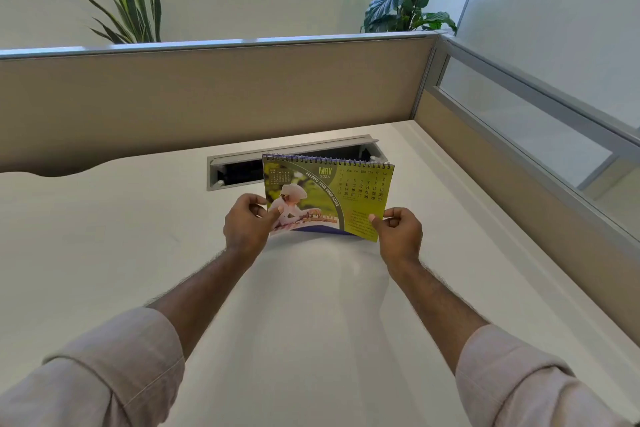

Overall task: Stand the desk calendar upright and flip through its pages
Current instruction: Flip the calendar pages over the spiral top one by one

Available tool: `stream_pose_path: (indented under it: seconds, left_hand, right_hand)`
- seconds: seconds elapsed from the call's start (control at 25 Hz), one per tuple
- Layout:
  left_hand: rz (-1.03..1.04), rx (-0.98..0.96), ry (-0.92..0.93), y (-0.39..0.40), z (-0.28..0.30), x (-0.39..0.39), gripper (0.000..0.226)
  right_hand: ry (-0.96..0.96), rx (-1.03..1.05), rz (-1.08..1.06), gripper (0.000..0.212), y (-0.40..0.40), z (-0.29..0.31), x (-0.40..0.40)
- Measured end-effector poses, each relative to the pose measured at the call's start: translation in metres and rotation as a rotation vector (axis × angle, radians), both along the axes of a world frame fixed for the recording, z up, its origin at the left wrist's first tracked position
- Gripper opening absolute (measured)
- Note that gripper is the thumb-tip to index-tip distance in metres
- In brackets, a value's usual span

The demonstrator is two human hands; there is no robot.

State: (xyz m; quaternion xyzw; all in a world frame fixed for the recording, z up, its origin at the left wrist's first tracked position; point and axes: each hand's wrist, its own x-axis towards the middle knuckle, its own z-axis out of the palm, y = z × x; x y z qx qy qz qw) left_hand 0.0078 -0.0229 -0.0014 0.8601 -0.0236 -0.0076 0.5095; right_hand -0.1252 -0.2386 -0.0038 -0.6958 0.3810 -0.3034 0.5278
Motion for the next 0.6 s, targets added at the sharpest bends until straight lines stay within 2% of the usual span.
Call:
stream_pose_path:
  seconds: [0.08, 0.28, 0.44, 0.6]
  left_hand:
    - [-0.002, -0.015, 0.004, 0.003, 0.001, 0.001, 0.023]
    - [-0.007, -0.059, -0.017, 0.009, 0.005, 0.002, 0.017]
    - [0.026, -0.034, -0.057, 0.015, 0.008, -0.004, 0.027]
    - [0.036, 0.078, -0.132, 0.025, 0.014, -0.011, 0.035]
  right_hand:
    - [-0.019, -0.014, 0.003, 0.014, -0.002, 0.000, -0.002]
    - [-0.025, -0.027, 0.011, 0.009, -0.003, 0.006, -0.010]
    - [-0.008, -0.039, -0.021, 0.032, 0.003, 0.015, -0.015]
    - [-0.025, 0.068, 0.028, 0.027, 0.003, 0.026, -0.020]
